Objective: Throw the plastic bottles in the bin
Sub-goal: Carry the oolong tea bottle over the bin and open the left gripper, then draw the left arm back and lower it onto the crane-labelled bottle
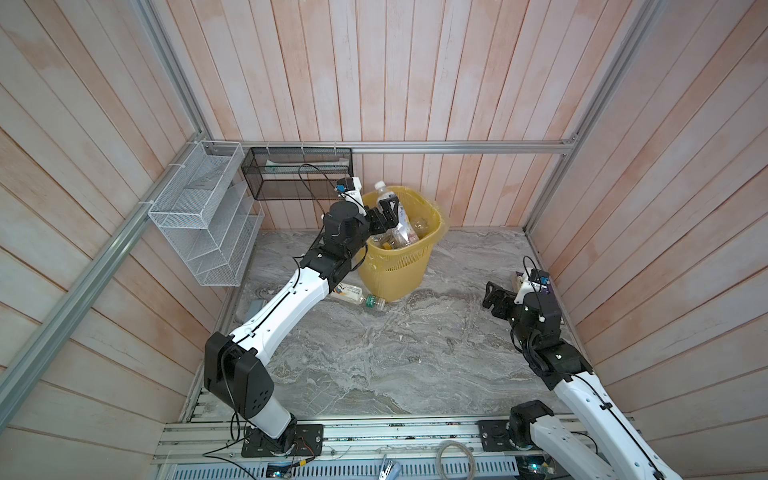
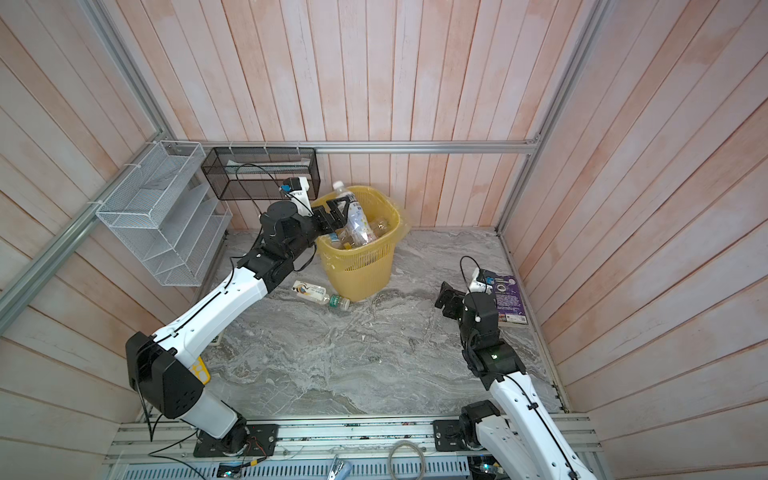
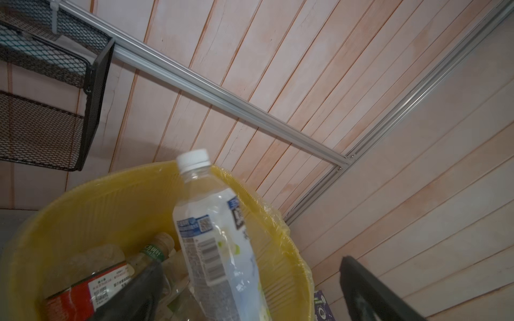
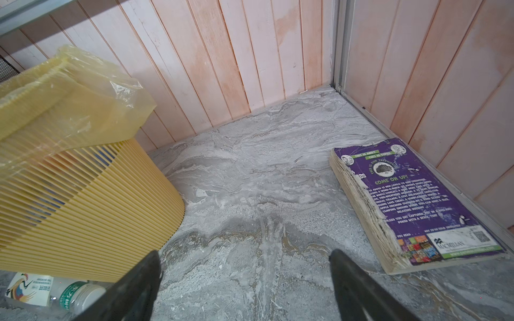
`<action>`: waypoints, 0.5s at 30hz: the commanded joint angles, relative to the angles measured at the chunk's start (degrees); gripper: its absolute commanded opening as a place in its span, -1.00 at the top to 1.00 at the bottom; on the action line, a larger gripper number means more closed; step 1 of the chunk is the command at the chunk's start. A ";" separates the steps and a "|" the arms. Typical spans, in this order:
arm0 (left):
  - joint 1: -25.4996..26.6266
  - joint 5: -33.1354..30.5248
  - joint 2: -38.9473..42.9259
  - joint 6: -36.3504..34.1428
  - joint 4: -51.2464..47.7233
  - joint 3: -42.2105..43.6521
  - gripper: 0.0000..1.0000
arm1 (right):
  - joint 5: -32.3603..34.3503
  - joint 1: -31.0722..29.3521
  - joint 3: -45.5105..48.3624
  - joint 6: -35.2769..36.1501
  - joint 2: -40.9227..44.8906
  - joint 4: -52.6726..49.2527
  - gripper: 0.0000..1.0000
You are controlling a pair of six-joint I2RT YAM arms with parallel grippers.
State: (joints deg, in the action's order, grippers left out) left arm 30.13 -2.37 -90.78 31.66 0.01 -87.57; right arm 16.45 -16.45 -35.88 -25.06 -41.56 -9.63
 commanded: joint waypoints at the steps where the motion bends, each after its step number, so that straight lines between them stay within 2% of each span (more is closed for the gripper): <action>1: 0.14 -2.32 7.69 -3.48 2.64 2.16 -1.00 | -0.13 0.28 -1.26 0.78 1.51 -1.05 -0.90; 9: 0.51 -7.05 18.98 -6.87 2.69 13.50 -1.00 | -5.23 0.28 -0.43 1.80 1.93 2.01 -0.90; 15: -0.72 -9.26 26.34 -5.82 0.82 23.36 -1.00 | -7.08 0.28 -0.81 1.79 1.01 2.82 -0.89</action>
State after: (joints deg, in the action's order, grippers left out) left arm 30.09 -9.67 -65.60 26.52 2.87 -66.98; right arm 11.18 -16.45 -35.90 -23.86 -40.27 -8.25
